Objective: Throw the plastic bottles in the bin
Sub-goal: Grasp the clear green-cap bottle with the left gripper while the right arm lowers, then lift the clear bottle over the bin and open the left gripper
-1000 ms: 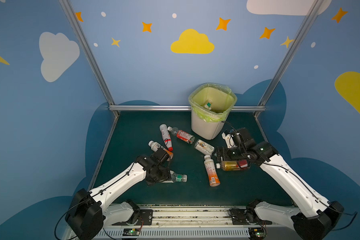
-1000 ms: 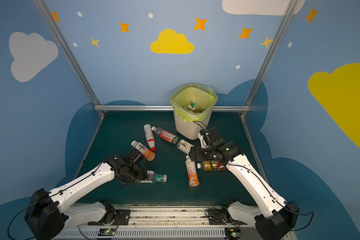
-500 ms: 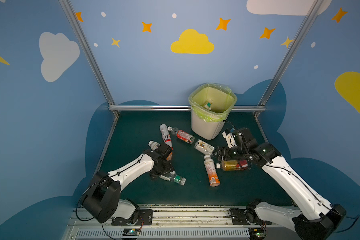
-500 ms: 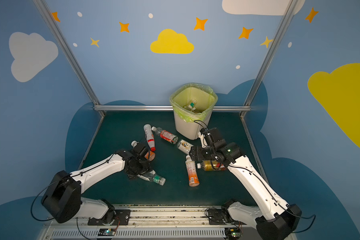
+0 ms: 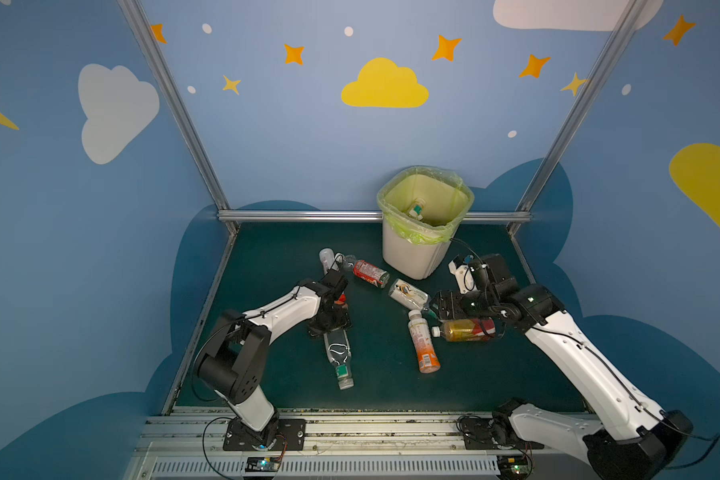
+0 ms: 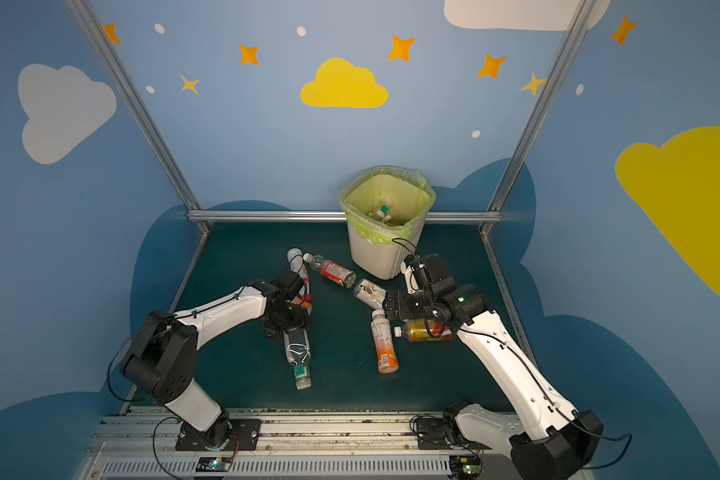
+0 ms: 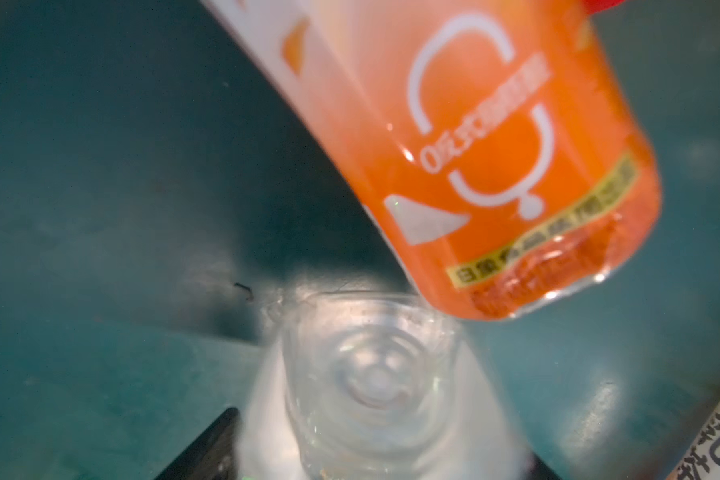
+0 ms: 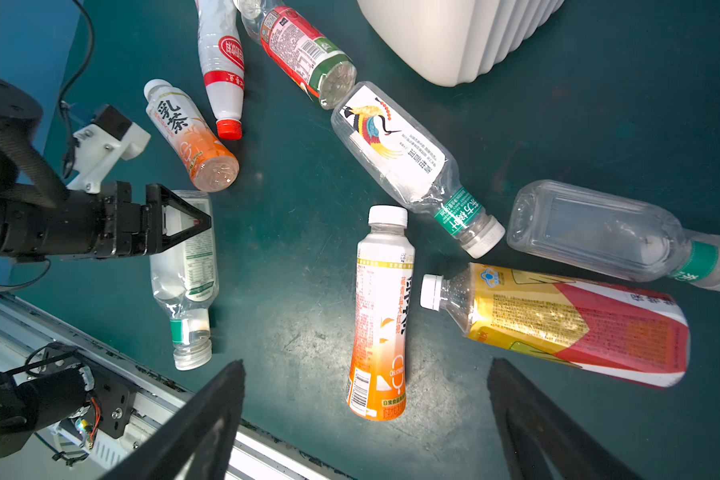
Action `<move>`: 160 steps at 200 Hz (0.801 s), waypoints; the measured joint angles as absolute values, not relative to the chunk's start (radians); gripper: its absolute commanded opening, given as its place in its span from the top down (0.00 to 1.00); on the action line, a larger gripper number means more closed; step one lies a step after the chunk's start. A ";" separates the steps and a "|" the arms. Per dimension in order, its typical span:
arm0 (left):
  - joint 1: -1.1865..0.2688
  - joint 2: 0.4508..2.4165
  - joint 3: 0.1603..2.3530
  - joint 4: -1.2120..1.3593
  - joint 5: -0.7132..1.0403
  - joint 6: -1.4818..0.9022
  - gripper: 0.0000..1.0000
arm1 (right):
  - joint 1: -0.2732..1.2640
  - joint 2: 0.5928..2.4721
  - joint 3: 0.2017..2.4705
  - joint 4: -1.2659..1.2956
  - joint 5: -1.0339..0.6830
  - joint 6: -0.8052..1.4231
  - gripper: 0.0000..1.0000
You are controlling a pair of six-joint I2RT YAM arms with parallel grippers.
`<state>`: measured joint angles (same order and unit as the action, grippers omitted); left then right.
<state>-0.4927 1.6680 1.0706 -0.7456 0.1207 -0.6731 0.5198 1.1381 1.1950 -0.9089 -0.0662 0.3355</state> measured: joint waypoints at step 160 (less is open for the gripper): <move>-0.494 1.604 1.132 -0.832 0.121 -0.595 0.44 | 0.513 1.061 1.185 -0.920 -0.040 0.387 0.08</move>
<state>-0.4942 1.6035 1.1316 -0.8322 0.1211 -0.5945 0.5133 1.0607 1.1851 -0.9199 -0.0402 0.3870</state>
